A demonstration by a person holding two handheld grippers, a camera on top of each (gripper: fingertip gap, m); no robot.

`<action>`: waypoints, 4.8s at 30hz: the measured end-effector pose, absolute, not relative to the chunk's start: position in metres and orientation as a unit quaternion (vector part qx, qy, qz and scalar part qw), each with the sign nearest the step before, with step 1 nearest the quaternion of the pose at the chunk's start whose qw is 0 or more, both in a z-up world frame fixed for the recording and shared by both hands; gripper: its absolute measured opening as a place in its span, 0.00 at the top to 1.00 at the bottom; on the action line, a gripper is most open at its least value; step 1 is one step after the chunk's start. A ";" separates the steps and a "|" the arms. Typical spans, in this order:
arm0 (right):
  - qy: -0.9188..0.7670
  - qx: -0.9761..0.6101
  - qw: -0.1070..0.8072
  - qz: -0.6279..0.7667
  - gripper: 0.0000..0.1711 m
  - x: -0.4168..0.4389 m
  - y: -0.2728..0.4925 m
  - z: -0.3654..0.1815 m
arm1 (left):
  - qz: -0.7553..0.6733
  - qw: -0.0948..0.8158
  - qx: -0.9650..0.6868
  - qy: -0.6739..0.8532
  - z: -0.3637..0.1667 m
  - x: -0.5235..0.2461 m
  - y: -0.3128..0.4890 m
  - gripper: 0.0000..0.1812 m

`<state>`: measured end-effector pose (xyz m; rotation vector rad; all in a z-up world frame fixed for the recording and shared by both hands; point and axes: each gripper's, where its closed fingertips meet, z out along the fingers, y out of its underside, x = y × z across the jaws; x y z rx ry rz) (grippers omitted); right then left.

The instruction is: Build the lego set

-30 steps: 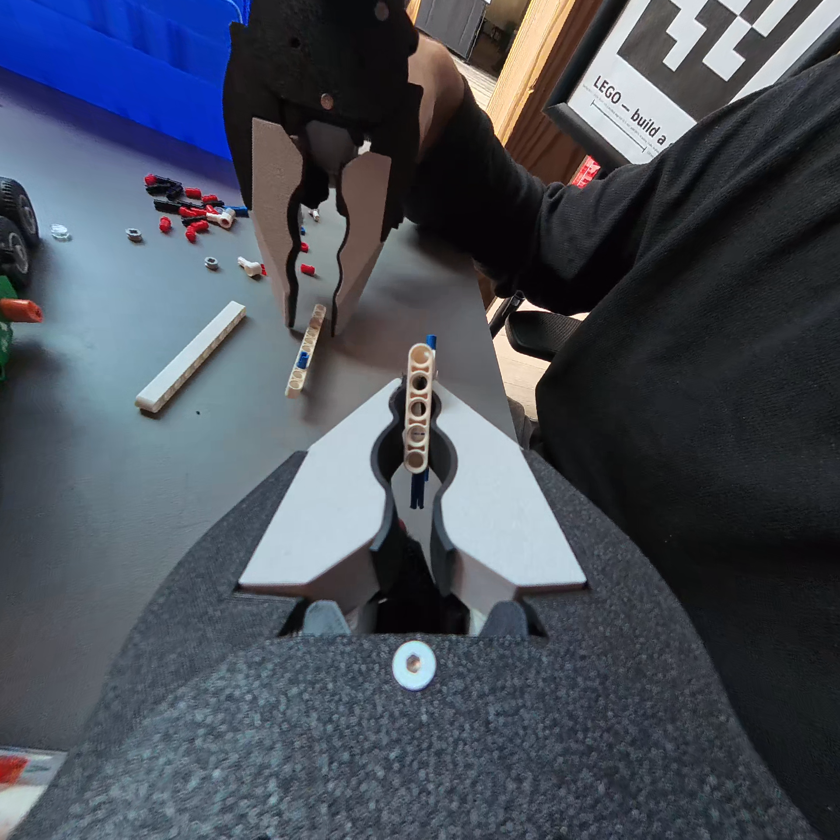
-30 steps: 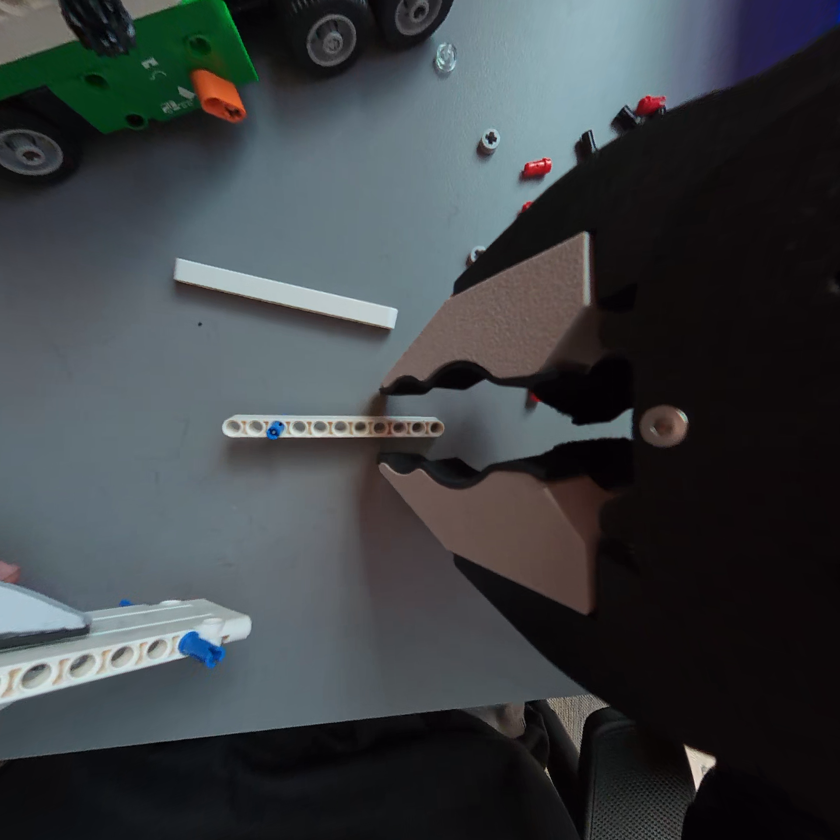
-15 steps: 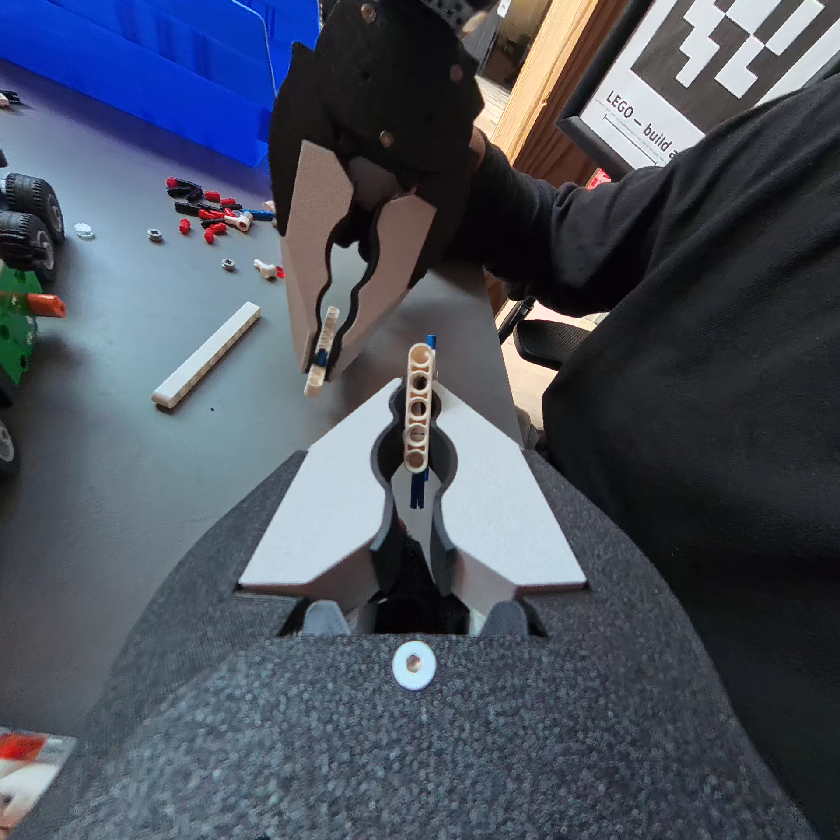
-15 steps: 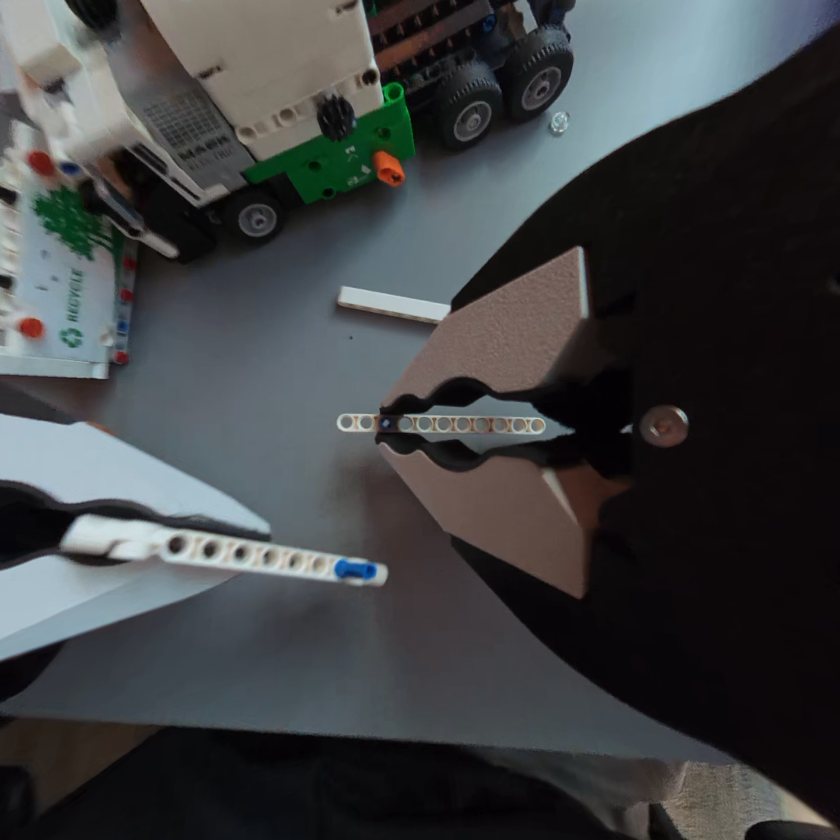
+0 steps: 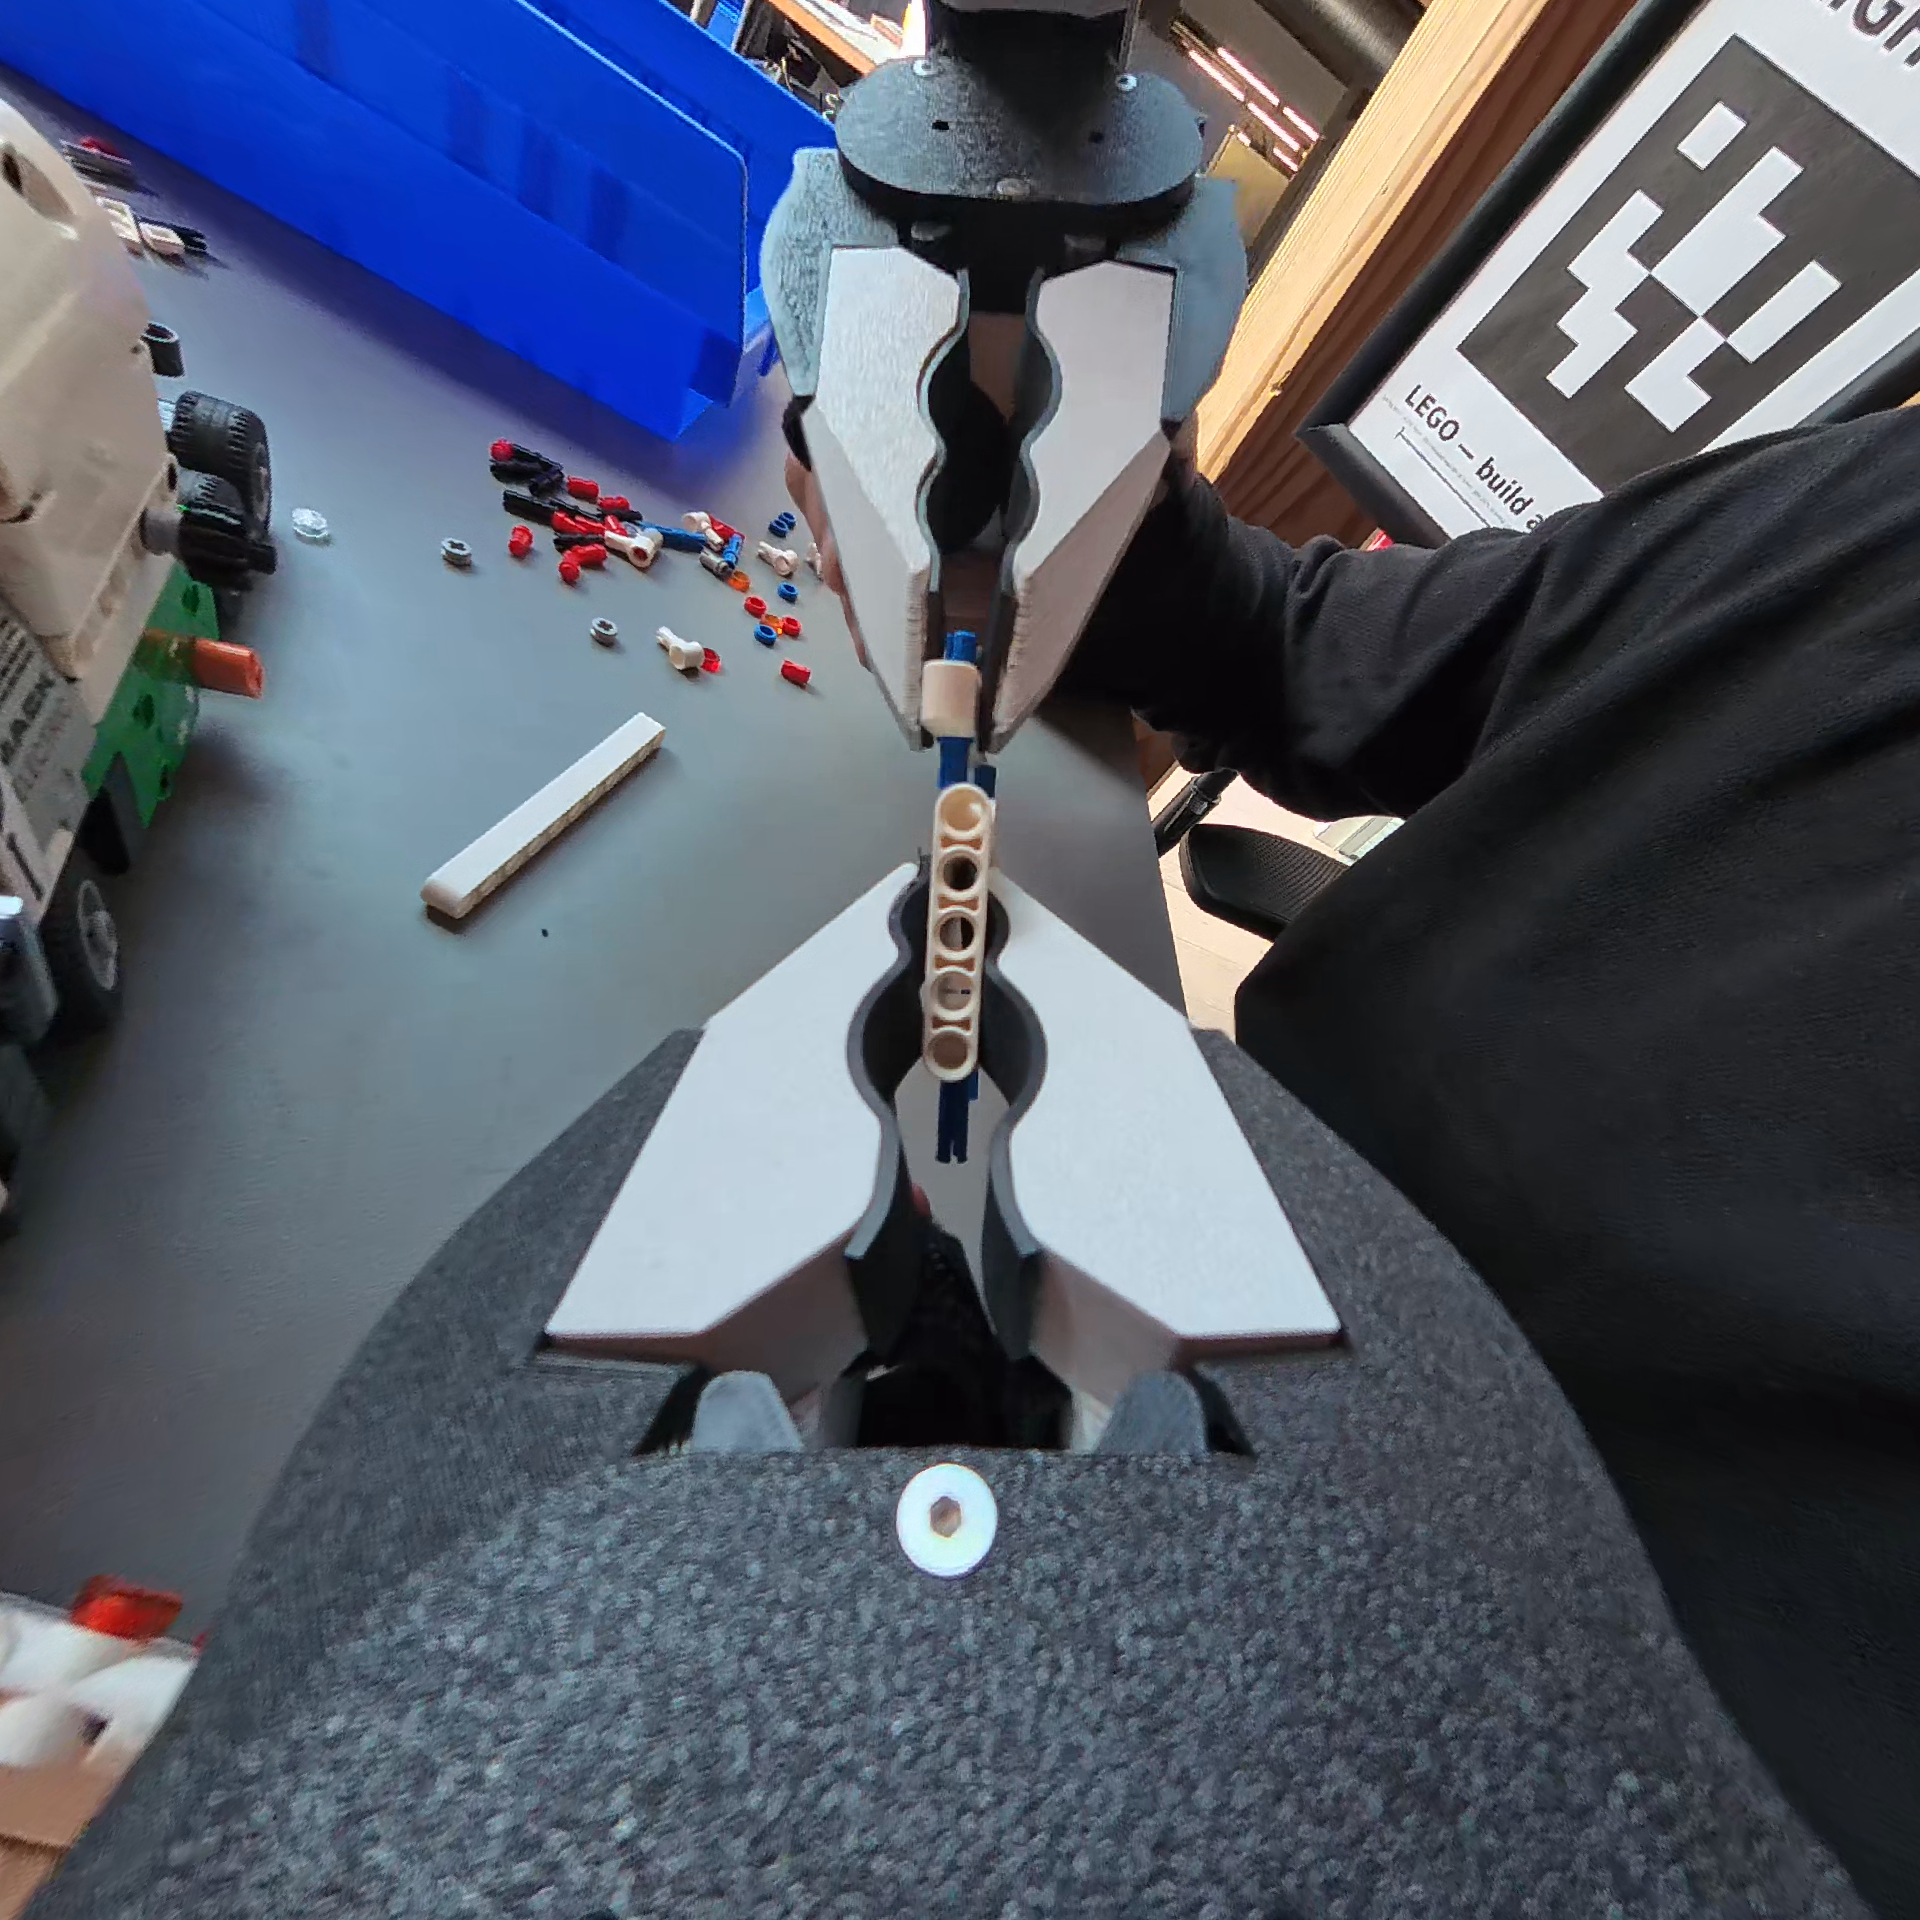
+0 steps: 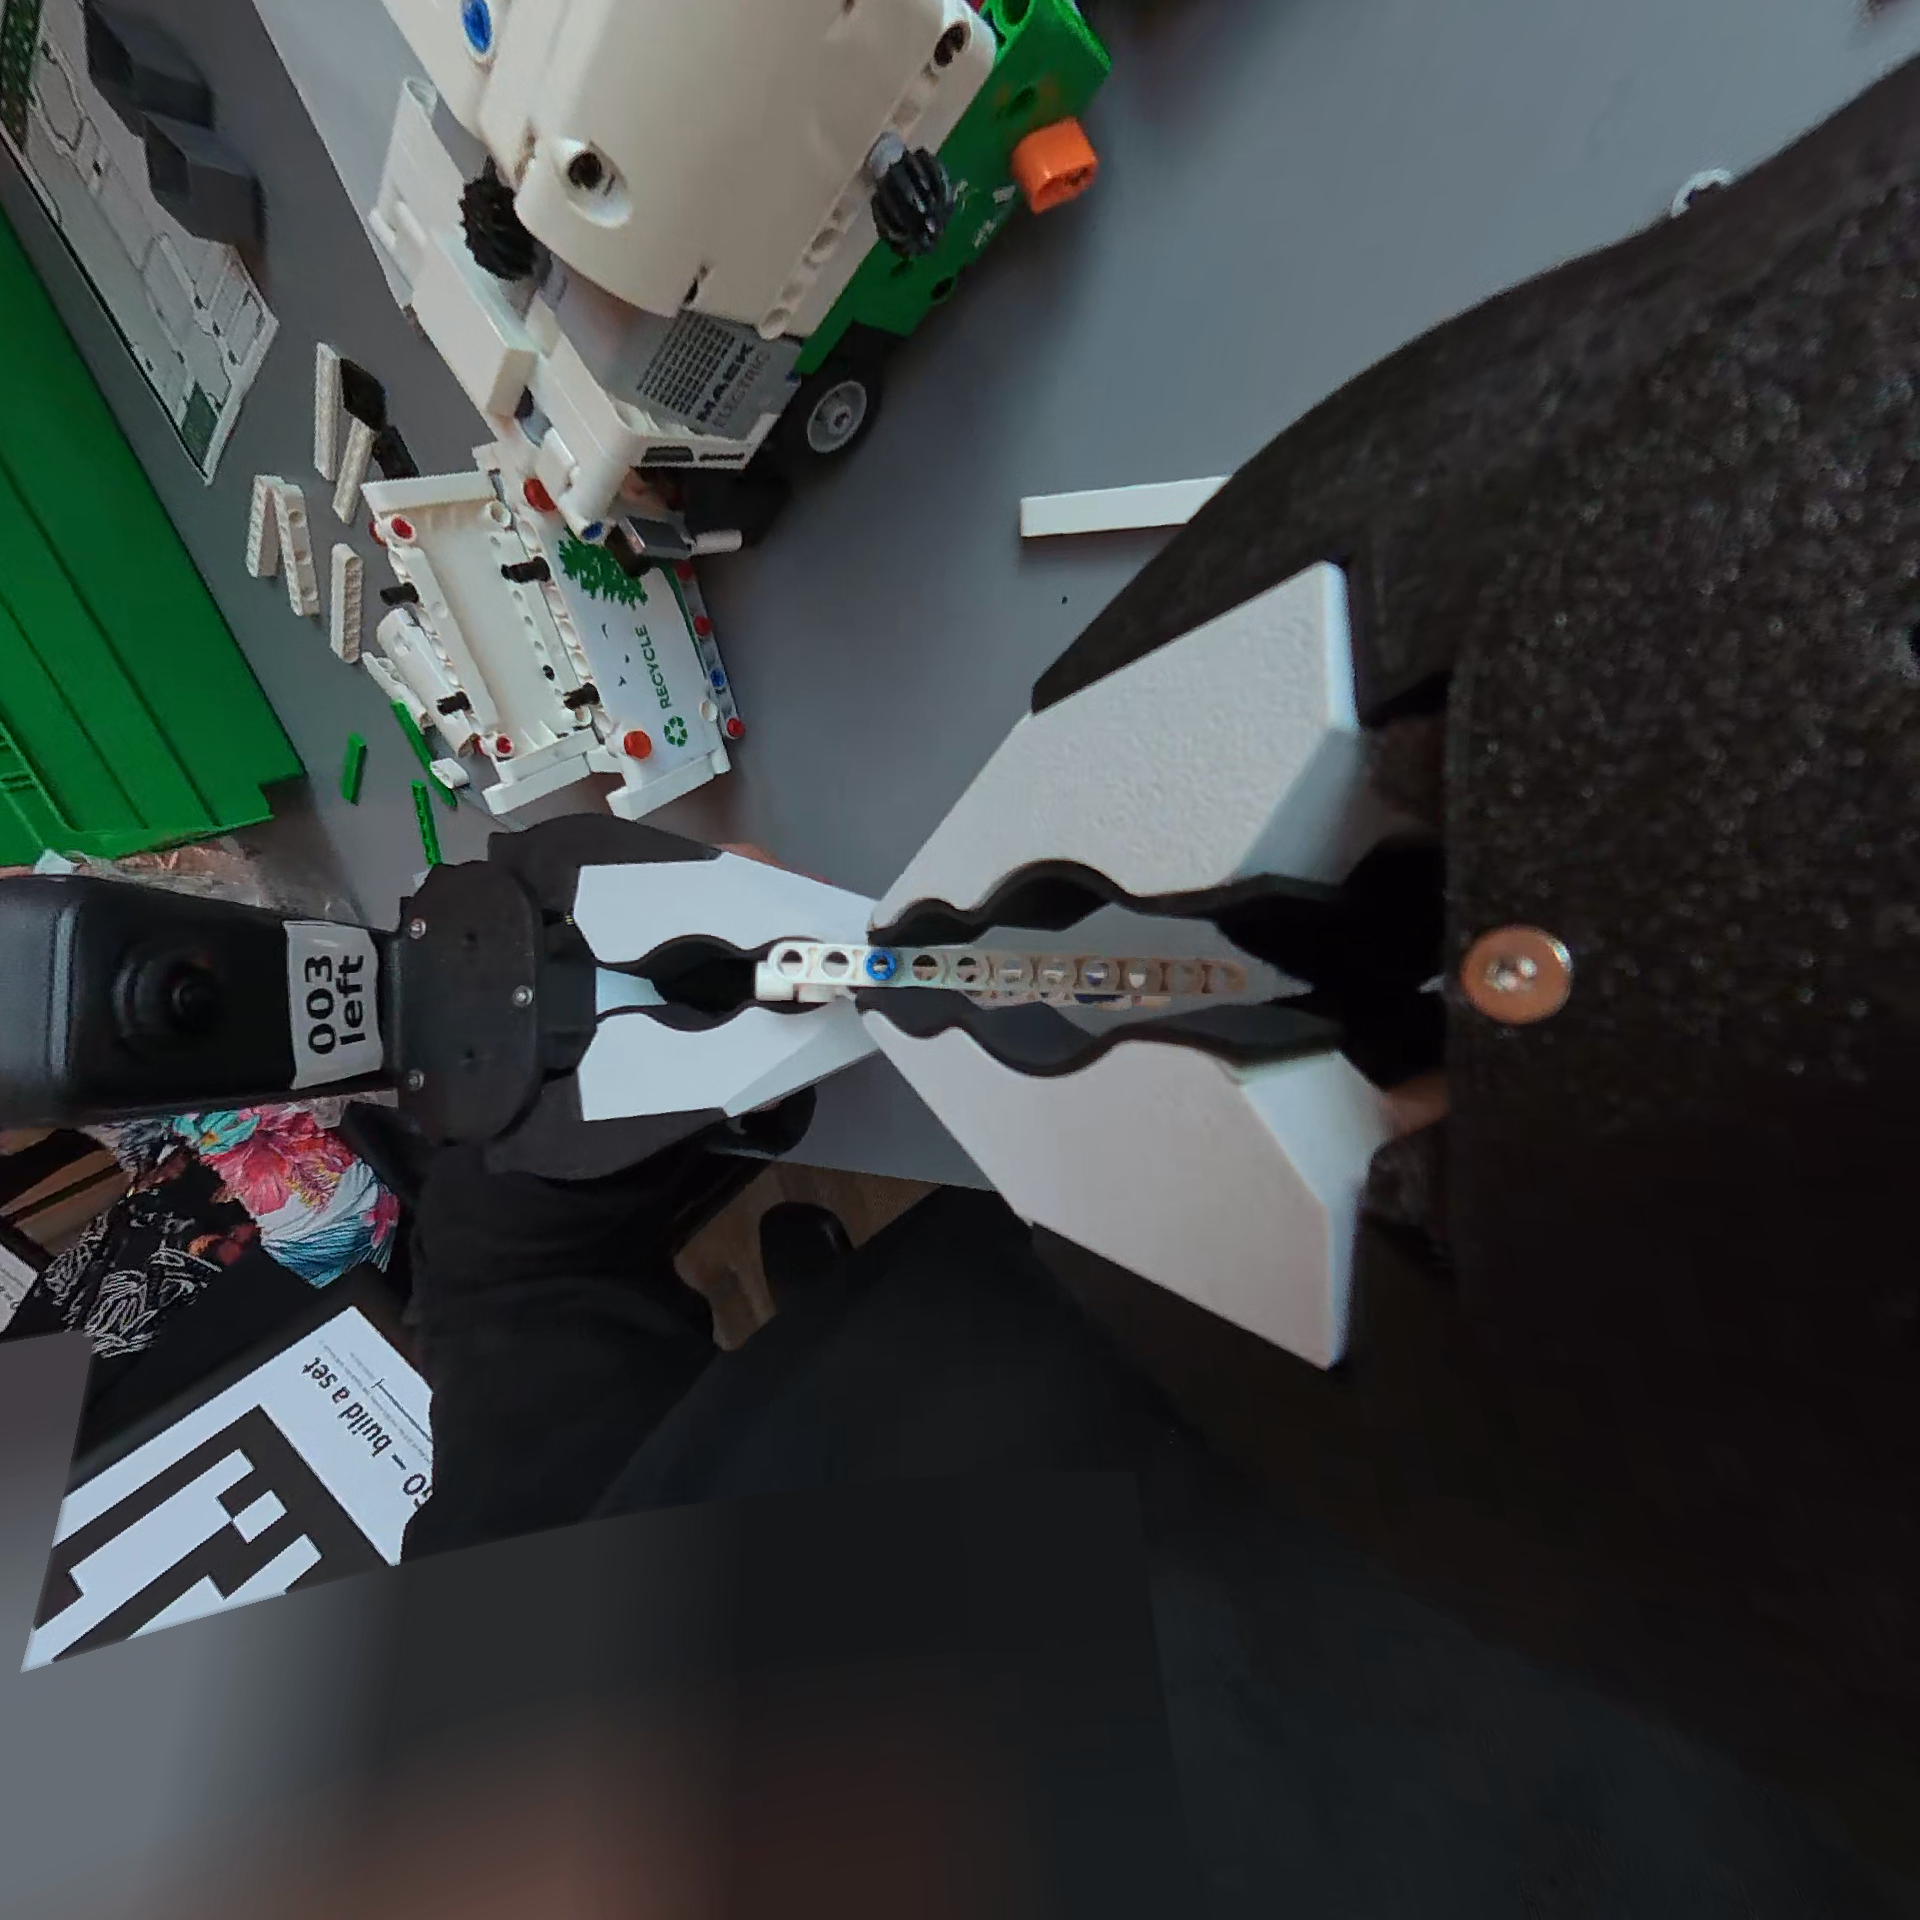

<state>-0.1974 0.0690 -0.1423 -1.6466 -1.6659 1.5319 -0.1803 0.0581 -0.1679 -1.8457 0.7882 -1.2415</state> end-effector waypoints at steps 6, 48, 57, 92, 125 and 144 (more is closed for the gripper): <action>-0.582 -0.581 0.166 0.544 0.97 -0.200 0.067 -0.144 | -0.488 0.374 -0.728 0.304 -0.170 -0.180 0.060 1.00; -0.512 -0.589 0.147 0.608 0.97 -0.207 0.073 -0.137 | -0.524 0.363 -0.719 0.276 -0.166 -0.185 0.064 1.00; -0.515 -0.593 0.168 0.596 0.97 -0.210 0.075 -0.139 | -0.533 0.358 -0.719 0.267 -0.165 -0.186 0.066 1.00; -0.512 -0.587 0.178 0.601 0.96 -0.208 0.074 -0.134 | -0.505 0.403 -0.711 0.277 -0.159 -0.182 0.068 1.00; -0.421 -0.580 0.131 0.685 0.97 -0.205 0.085 -0.114 | -0.559 0.383 -0.696 0.237 -0.153 -0.183 0.073 1.00; -0.687 -0.629 0.171 0.321 0.97 -0.161 0.092 -0.217 | -0.521 0.360 -0.710 0.308 -0.161 -0.185 0.053 1.00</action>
